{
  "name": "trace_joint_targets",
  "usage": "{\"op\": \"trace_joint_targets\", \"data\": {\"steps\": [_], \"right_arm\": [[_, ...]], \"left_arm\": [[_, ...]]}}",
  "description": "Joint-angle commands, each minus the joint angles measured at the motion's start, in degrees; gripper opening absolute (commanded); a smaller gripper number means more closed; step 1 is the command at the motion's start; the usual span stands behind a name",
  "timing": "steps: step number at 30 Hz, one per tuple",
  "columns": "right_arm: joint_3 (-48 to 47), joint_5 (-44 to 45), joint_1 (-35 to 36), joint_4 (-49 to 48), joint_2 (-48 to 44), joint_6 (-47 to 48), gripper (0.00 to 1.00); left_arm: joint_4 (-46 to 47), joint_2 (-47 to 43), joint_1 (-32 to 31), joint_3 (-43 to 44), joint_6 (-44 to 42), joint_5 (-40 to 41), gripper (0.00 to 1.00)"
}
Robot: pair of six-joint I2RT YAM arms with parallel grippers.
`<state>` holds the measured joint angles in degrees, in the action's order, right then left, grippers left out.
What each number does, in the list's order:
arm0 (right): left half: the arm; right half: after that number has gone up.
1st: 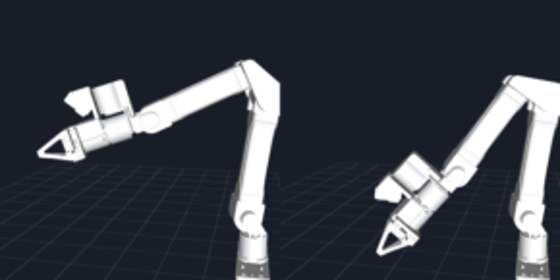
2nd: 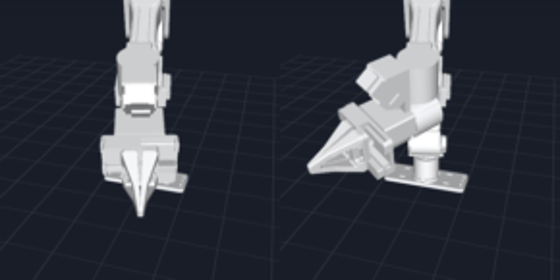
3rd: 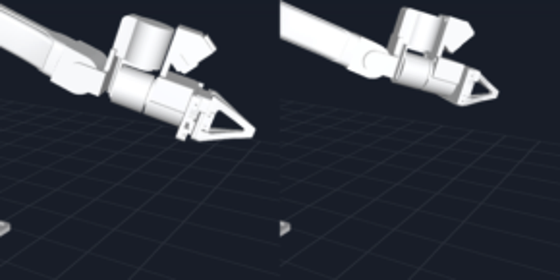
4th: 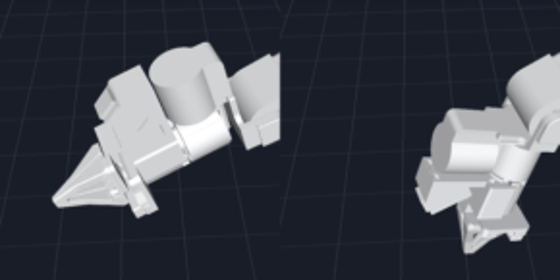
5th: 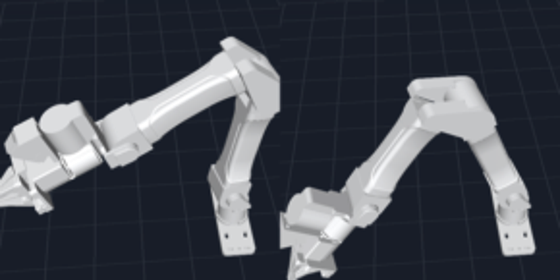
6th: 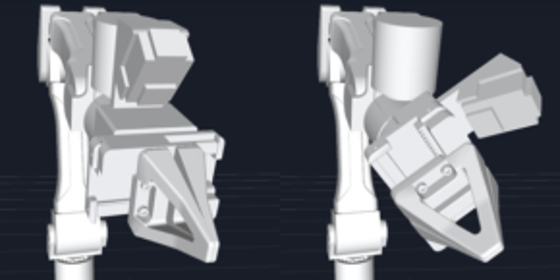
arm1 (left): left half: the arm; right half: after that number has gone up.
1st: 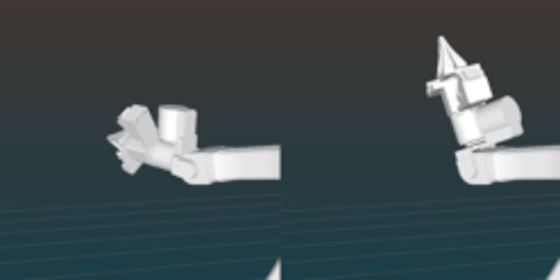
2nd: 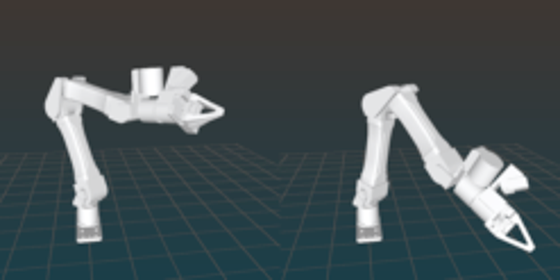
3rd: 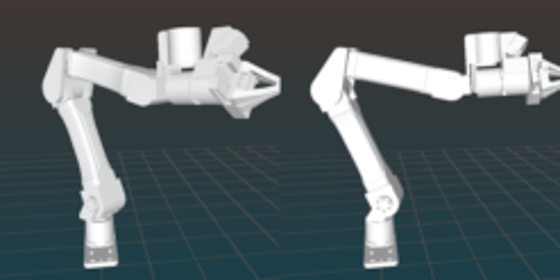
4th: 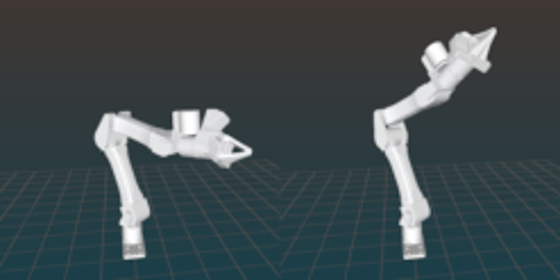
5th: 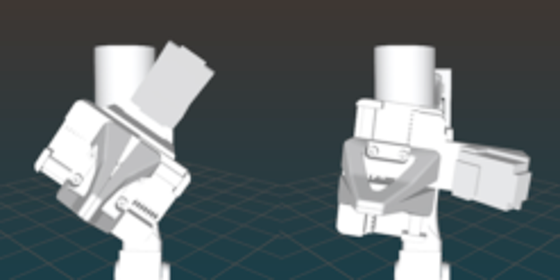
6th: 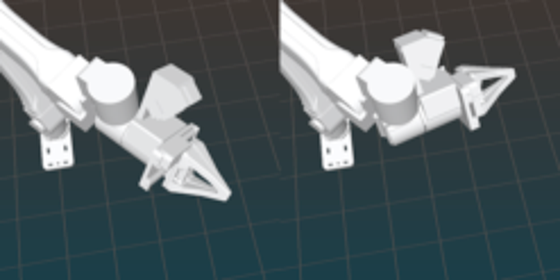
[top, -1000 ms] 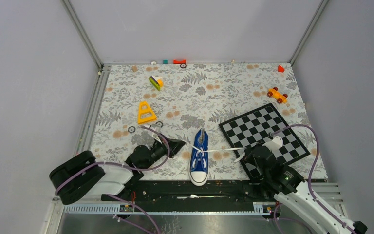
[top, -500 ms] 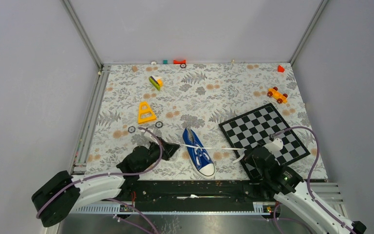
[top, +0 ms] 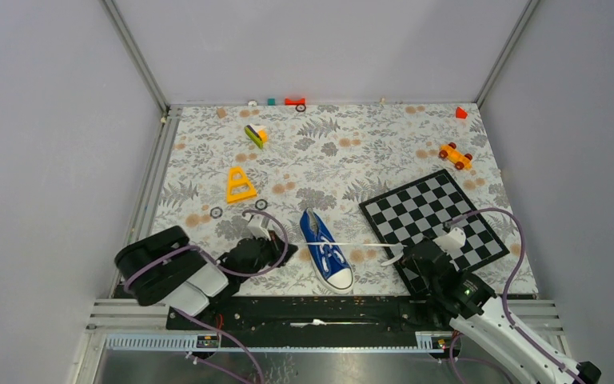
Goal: Tie the shoes
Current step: Tie the shoelace on the shoe.
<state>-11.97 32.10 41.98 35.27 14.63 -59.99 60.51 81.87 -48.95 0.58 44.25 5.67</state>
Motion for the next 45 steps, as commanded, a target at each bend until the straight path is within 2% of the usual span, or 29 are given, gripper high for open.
{"op": "trace_joint_targets", "data": {"steps": [1, 3, 5, 11, 18, 23, 28, 38, 45], "right_arm": [[-0.9, 4.7, -1.4, -0.2, 0.2, 0.3, 0.0], [-1.2, 4.8, -2.1, 0.1, 0.1, 0.6, 0.0], [-1.4, 4.8, -2.8, 0.4, -0.3, 1.0, 0.0], [-1.6, 5.0, -4.2, 0.6, -0.2, 1.0, 0.0], [-1.6, 4.9, -5.3, 0.7, -0.3, 1.0, 0.0], [-1.6, 4.8, -5.7, 0.7, -0.4, 1.0, 0.0], [-1.4, 4.8, -6.0, 1.3, -0.9, 0.3, 0.0], [-1.0, 3.6, -6.2, 1.0, -1.7, 0.7, 0.0], [-1.0, 1.6, -6.2, -1.7, 0.4, 2.7, 0.0]], "left_arm": [[17.8, 8.8, 0.2, -11.0, 2.7, 1.9, 0.0], [22.7, 13.1, 0.3, -11.0, 3.9, 1.5, 0.0], [23.2, 14.3, 0.4, -10.6, 4.1, 1.6, 0.0], [17.8, 6.7, 0.9, -11.1, 2.6, 1.8, 0.0], [3.5, -5.8, 1.0, -11.0, 2.0, 2.6, 0.0], [-12.0, -18.7, 0.9, -11.1, 2.0, 5.4, 0.0], [-19.5, -26.9, 0.4, -11.1, 3.3, 7.2, 0.0], [-15.6, -21.4, -0.4, -11.1, 3.1, 5.9, 0.0], [-7.2, -13.0, -1.7, -9.5, 2.6, 3.6, 0.0]]}}
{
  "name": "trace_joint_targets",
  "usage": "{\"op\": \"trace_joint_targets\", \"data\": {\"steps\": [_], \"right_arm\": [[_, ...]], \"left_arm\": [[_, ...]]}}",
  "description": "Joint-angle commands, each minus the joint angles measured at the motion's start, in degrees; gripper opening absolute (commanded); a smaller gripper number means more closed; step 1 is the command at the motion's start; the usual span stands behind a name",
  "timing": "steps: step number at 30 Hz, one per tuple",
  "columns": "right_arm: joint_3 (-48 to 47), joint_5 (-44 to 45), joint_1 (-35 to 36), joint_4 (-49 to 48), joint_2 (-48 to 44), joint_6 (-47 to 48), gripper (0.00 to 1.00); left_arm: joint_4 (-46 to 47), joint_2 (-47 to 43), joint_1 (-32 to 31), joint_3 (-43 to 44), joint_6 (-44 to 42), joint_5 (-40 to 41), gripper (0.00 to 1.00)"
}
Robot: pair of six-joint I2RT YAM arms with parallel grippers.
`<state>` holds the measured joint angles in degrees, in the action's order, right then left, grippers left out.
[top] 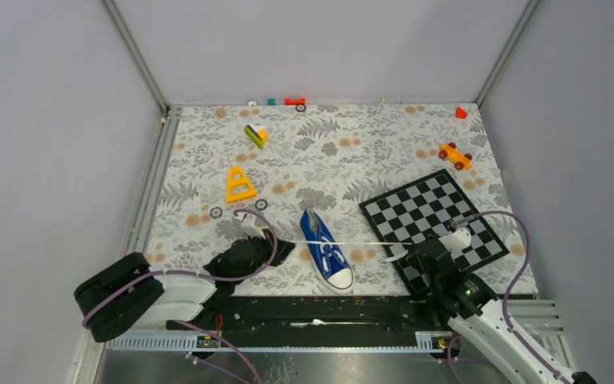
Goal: Tie the shoes
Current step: Tie the shoelace on the shoe.
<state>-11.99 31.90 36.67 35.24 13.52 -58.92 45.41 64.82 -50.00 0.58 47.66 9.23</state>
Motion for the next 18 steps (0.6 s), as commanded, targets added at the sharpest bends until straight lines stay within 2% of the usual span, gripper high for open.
{"op": "trace_joint_targets", "data": {"steps": [1, 2, 3, 6, 7, 9, 11, 14, 18], "right_arm": [[-1.1, 1.3, -0.9, -2.3, 2.1, 2.5, 0.0], [-1.4, 0.6, -0.9, -2.9, 2.9, 3.3, 0.02], [-1.9, -0.2, -0.9, -3.7, 3.9, 4.5, 0.1], [-3.7, -3.2, -0.9, -6.0, 6.2, 8.5, 0.47], [-4.4, -4.2, -0.9, -6.5, 6.9, 9.9, 0.57], [-5.6, -6.3, -0.9, -8.3, 7.2, 12.5, 0.69], [-6.4, -8.7, -0.8, -11.6, 7.3, 15.4, 0.75], [-8.0, -14.3, -0.9, -17.1, 9.5, 19.3, 0.77], [-11.9, -24.5, -0.4, -24.1, 20.0, 23.3, 0.77]], "left_arm": [[8.5, 5.8, -0.7, -8.4, -1.2, -0.4, 0.0], [9.5, 7.6, -0.9, -7.5, -1.4, -0.9, 0.0], [11.0, 9.5, -1.0, -6.9, -1.5, -1.4, 0.0], [17.6, 15.2, -1.1, -6.2, -1.2, -2.7, 0.0], [19.7, 16.9, -1.1, -6.3, -1.0, -3.0, 0.0], [23.5, 19.7, -1.1, -6.8, -0.4, -3.5, 0.0], [27.0, 22.1, -1.1, -7.7, 0.2, -3.5, 0.0], [30.6, 24.1, -1.1, -8.5, 0.7, -3.6, 0.0], [31.1, 25.0, -1.1, -7.9, 0.6, -4.2, 0.0]]}}
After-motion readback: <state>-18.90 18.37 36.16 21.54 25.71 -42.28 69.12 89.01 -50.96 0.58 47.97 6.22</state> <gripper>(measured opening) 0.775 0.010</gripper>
